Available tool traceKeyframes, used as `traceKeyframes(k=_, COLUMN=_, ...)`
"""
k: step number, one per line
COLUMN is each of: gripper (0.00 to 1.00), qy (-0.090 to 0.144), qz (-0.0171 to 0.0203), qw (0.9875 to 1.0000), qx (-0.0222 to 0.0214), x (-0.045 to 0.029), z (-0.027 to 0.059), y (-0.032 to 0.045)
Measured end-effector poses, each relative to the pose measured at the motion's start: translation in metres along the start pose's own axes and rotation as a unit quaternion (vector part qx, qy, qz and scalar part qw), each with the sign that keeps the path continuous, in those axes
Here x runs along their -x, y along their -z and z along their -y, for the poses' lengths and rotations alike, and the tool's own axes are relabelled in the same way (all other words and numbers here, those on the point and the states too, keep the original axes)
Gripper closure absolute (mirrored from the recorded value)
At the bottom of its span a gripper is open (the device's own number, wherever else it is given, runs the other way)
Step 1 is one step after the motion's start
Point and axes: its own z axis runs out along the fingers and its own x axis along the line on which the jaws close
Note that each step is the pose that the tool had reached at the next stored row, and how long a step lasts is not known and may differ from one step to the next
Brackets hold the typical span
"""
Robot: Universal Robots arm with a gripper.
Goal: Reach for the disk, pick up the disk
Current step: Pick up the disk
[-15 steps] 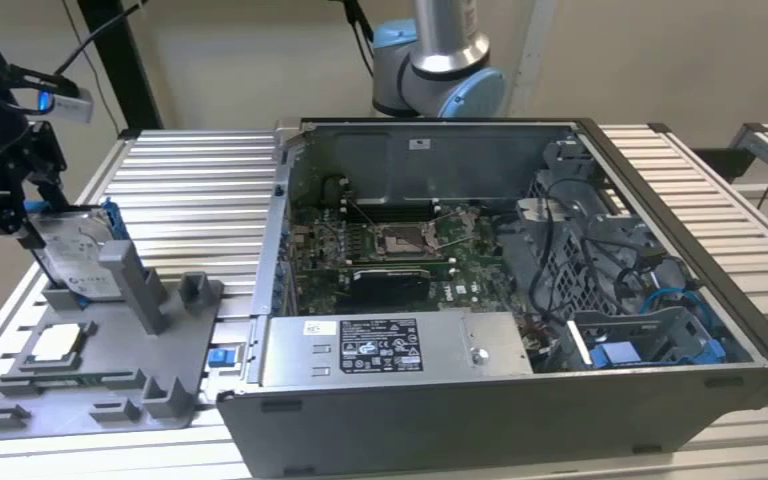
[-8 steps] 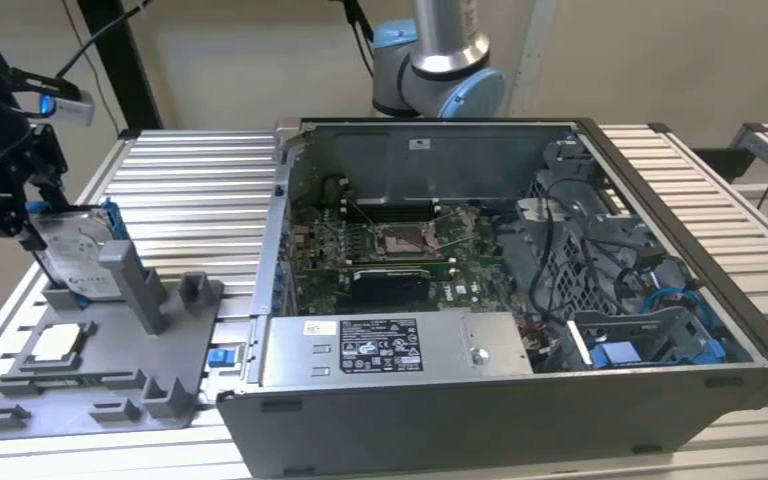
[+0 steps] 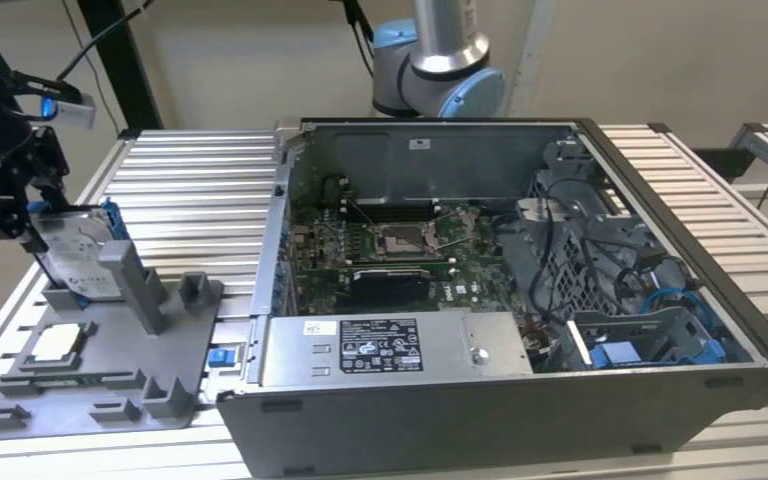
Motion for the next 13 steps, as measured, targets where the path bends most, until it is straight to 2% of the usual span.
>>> traceKeyframes(k=4, gripper=0.00, qy=0.000, qz=0.0000, qw=1.0000, qx=-0.0011, x=0.0000, z=0.0000, y=-0.0024)
traceKeyframes(k=5, gripper=0.00, qy=0.000, qz=0.0001, qw=1.0000, qx=-0.0026, x=0.0000, z=-0.0001, y=-0.0032)
traceKeyframes(k=8, gripper=0.00, qy=0.002, qz=0.0009, qw=0.9999, qx=-0.0159, x=0.0001, z=0.0000, y=-0.0051)
traceKeyframes(k=9, gripper=0.00, qy=0.002, qz=0.0010, qw=0.9998, qx=-0.0181, x=0.0001, z=0.0001, y=-0.0064)
traceKeyframes(k=13, gripper=0.00, qy=0.002, qz=0.0010, qw=0.9999, qx=-0.0170, x=0.0004, z=-0.0001, y=-0.0101)
